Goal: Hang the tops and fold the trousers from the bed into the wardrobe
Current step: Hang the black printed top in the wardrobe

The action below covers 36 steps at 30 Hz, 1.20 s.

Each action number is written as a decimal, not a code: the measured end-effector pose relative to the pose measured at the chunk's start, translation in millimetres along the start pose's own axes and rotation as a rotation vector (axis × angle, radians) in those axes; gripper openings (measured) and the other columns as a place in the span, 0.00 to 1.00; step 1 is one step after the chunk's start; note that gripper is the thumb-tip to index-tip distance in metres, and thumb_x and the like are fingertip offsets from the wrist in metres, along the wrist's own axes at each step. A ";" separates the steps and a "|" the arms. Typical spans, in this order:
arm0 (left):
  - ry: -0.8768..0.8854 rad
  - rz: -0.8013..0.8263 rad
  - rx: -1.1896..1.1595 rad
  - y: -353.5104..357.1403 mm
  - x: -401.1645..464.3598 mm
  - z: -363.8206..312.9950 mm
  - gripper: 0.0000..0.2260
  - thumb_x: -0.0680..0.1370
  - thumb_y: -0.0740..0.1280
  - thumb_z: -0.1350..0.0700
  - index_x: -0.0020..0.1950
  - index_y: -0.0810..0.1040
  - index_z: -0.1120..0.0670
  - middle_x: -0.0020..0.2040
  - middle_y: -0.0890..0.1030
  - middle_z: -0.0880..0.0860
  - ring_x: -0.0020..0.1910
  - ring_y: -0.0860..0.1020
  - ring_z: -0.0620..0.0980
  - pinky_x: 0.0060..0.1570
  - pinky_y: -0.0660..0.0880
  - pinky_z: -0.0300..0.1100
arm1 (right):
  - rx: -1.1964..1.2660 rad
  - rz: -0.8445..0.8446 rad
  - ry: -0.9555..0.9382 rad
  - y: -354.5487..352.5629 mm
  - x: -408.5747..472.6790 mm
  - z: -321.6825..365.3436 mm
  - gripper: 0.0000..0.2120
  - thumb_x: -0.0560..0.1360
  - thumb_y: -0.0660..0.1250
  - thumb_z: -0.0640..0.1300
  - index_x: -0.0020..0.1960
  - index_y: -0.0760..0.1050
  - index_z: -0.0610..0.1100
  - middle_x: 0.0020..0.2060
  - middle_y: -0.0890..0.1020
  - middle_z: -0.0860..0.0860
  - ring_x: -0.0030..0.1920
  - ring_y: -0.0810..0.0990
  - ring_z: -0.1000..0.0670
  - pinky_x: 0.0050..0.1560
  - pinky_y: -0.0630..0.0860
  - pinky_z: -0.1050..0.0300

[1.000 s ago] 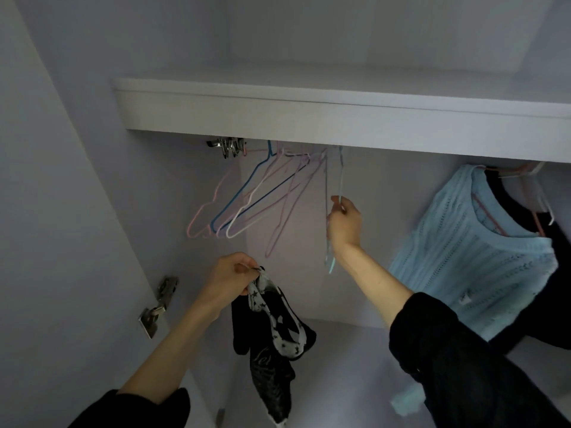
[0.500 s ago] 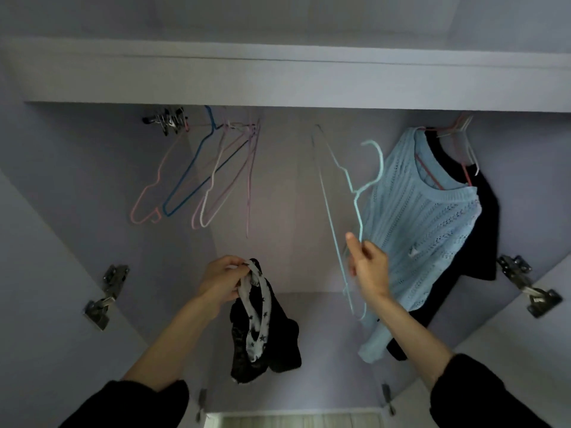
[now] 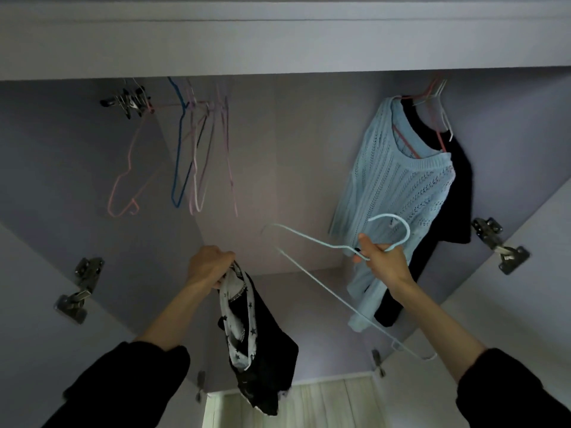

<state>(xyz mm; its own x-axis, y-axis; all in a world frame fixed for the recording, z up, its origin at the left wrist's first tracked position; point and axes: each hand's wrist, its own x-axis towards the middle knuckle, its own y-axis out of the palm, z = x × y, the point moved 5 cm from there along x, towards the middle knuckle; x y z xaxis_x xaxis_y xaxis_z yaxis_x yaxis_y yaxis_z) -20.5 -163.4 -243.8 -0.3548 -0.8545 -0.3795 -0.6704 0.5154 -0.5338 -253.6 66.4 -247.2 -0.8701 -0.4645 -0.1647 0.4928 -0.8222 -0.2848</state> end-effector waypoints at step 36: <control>0.999 -0.071 0.460 29.3 -72.2 -107.2 0.08 0.79 0.62 0.62 0.55 0.78 0.61 0.50 0.77 0.56 0.48 0.76 0.56 0.50 0.73 0.46 | -0.214 -0.233 -0.906 20.3 -70.2 90.7 0.13 0.76 0.61 0.49 0.42 0.75 0.40 0.37 0.75 0.51 0.36 0.72 0.56 0.41 0.71 0.66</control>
<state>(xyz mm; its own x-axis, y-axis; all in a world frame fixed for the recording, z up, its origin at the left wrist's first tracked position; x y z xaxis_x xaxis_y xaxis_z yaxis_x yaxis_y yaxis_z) -84.4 -93.6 -151.0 -0.8314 -0.4437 0.3345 -0.4769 0.2607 -0.8394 -182.8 52.5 -155.8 -0.5739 -0.4484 0.6853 0.2188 -0.8903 -0.3993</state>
